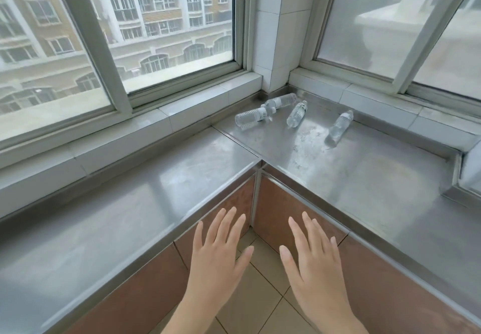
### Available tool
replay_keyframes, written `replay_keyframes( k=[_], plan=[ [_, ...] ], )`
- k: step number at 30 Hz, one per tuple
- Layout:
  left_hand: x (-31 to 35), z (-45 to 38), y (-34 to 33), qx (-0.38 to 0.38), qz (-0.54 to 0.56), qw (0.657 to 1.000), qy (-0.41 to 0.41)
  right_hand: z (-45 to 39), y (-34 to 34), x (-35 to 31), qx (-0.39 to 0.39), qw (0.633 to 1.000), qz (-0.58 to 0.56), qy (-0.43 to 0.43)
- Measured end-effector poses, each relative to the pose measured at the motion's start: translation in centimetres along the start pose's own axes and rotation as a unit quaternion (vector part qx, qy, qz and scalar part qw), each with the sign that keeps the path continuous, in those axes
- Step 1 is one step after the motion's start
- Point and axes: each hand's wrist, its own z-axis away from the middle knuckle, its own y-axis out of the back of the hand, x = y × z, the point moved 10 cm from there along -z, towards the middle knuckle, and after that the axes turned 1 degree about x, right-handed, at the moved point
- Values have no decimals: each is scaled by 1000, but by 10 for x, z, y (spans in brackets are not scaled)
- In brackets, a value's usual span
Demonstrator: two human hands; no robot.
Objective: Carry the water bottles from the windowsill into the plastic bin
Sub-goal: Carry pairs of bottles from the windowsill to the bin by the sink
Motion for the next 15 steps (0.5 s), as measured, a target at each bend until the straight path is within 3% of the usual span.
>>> replay_keyframes(
  k=[15],
  plan=[
    [-42,-279,-76,12,2,998,-61,-256,-38,44,-13,998,20,-62]
  ],
)
